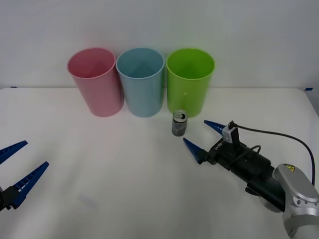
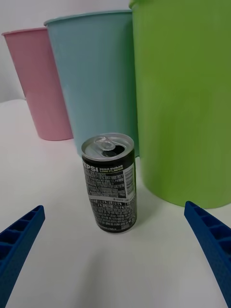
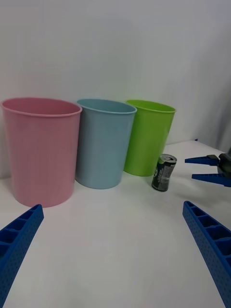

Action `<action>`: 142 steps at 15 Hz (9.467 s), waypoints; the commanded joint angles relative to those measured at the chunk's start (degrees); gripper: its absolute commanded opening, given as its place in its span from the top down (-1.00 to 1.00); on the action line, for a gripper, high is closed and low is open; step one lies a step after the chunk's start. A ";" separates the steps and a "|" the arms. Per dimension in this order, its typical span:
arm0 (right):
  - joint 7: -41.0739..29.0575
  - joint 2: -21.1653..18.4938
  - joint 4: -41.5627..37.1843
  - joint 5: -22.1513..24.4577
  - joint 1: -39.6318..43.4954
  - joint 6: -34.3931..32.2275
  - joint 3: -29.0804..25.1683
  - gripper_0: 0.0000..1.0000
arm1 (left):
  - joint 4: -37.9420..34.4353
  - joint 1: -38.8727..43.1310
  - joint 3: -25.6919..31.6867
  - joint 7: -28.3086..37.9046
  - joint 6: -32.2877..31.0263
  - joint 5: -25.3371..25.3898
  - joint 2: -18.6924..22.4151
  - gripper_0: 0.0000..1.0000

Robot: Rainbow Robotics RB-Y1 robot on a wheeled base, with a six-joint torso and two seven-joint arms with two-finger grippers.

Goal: Grasp the object on the table and drop it into the matching bin: aluminum can to the light blue bin, PET bottle to the pink bin.

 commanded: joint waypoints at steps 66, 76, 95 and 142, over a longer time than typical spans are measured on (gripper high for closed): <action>-27.54 -13.93 -33.25 -3.86 5.37 11.11 9.97 1.00 | 0.00 0.00 0.00 0.00 0.00 0.00 0.00 -1.00; -42.13 -13.67 -36.76 2.46 -3.33 15.94 11.64 1.00 | 0.00 0.00 0.00 0.00 0.00 0.00 0.00 -1.00; -41.60 8.04 4.46 14.42 -37.70 35.37 13.48 1.00 | 0.00 0.00 0.00 0.00 0.00 0.00 0.00 -1.00; -30.97 -25.36 -45.29 -2.72 12.14 25.52 14.10 -1.00 | 0.00 0.00 0.00 0.00 0.00 0.00 0.00 -1.00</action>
